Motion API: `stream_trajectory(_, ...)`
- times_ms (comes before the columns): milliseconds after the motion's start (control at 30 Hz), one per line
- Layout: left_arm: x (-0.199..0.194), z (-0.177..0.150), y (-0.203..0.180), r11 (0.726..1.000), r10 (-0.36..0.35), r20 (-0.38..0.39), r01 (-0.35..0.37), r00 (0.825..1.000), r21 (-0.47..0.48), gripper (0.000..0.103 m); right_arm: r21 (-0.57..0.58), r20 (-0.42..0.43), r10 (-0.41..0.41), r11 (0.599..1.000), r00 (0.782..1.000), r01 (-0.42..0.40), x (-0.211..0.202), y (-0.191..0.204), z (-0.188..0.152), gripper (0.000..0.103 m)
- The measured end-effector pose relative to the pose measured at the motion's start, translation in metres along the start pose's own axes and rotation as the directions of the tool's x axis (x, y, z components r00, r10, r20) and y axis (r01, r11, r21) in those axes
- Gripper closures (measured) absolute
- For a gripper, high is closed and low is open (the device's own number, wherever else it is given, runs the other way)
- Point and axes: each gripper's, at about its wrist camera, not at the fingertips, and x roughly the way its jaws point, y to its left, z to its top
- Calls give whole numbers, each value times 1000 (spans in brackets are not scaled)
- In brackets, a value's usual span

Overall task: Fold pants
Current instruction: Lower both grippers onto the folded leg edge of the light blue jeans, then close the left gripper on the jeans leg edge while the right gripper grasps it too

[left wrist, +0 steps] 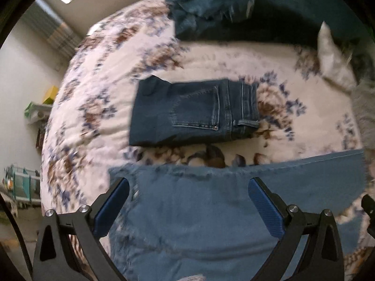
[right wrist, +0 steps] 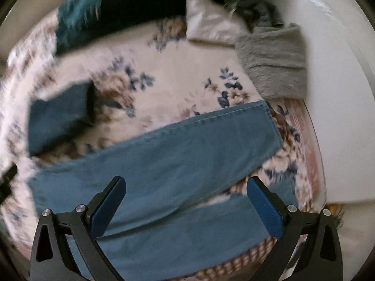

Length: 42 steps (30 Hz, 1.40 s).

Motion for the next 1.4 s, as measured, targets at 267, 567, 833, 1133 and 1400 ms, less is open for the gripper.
stream_trajectory(267, 127, 15, -38, 987, 72, -94, -58, 993, 150, 0, -407, -140, -178, 907, 974, 107, 157, 23, 29, 0)
stream_trajectory(567, 187, -3, -70, 935, 90, -182, -20, 979, 354, 0, -677, -204, -275, 733, 939, 68, 253, 37, 48, 0)
stream_trajectory(833, 196, 12, -67, 935, -60, -310, 163, 949, 317, 32, -768, -217, -263, 641, 940, 2, 265, 60, 56, 13)
stream_trajectory(1133, 162, 13, -71, 917, -145, -257, 227, 955, 327, 97, -748, -214, -159, 661, 964, -57, 250, 55, 56, 80)
stream_trajectory(1400, 140, 34, -31, 921, -316, -283, 364, 905, 135, 84, -713, -308, -94, 682, 947, -165, 244, 30, 70, 75)
